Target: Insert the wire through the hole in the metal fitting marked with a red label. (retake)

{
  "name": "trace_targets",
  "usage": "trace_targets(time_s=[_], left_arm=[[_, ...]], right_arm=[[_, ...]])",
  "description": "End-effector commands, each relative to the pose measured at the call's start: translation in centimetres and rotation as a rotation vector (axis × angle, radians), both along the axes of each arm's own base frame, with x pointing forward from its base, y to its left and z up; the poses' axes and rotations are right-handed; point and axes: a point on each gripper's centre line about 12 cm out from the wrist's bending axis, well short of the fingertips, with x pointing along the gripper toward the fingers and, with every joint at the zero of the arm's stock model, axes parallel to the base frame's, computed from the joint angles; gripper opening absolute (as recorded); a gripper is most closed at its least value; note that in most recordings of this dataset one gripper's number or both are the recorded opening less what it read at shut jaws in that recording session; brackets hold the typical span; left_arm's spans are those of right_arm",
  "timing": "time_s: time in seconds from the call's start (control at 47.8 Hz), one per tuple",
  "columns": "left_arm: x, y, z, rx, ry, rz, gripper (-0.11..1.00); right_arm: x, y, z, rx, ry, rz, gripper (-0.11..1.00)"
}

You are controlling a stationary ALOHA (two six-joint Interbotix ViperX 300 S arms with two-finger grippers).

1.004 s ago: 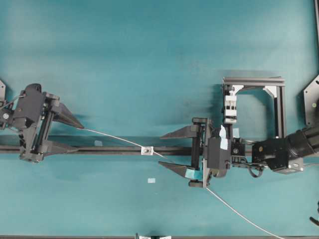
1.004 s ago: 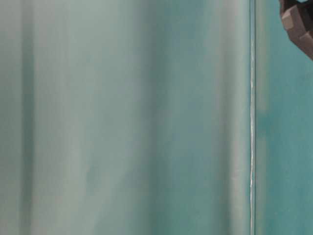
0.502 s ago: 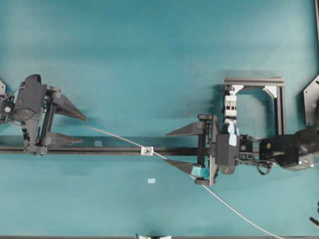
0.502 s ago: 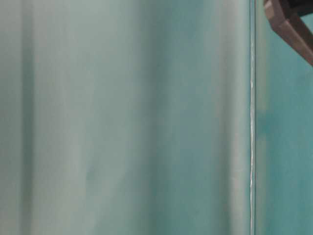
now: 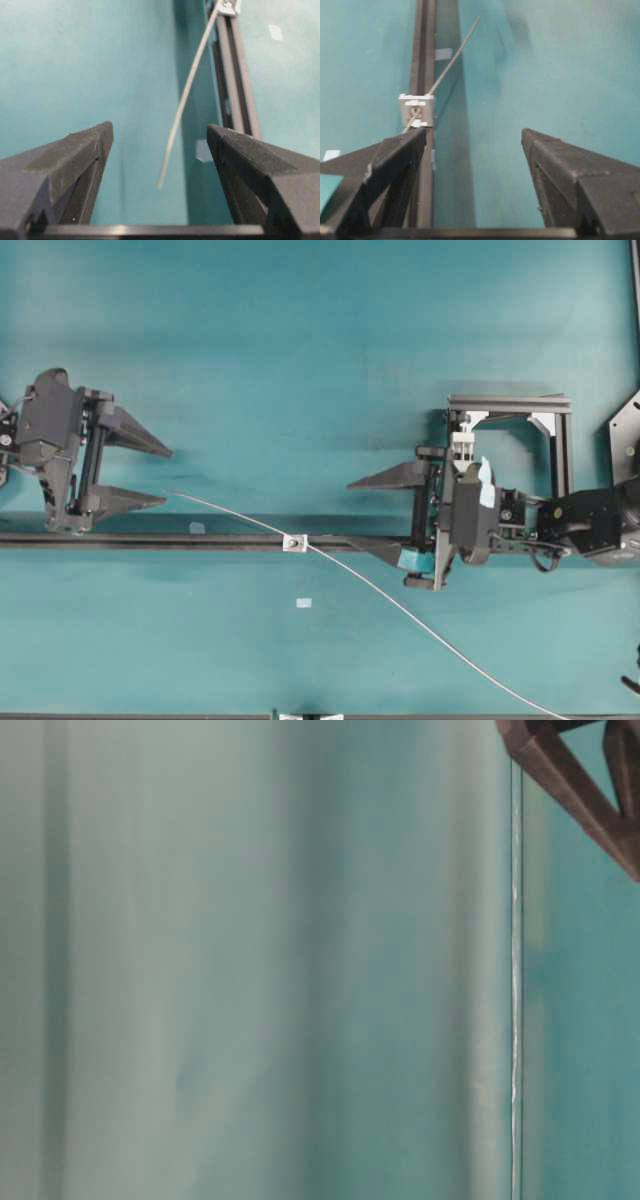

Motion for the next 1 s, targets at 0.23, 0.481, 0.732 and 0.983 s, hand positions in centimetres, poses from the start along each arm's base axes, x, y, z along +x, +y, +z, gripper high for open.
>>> trace_targets(time_s=[0.23,0.481,0.732,0.983], left_arm=[[0.3,1.3,0.9,0.009,-0.035,0.049,0.91],[0.3,1.5,1.2,0.009,-0.050,0.061,0.91],[0.4,1.9,1.4,0.032,-0.056,0.067,0.91],[0.6,2.2,1.6,0.062,-0.066,0.068,0.91]], right_arm=[[-0.5,-1.8,2.2,0.015,-0.054,-0.041,0.85],[-0.7,-2.4,2.5,-0.005,-0.055,-0.052,0.85],[-0.6,-2.7,2.6,-0.008,-0.056,-0.061,0.84],[-0.5,-2.7,2.7,0.004,-0.061,-0.066,0.85]])
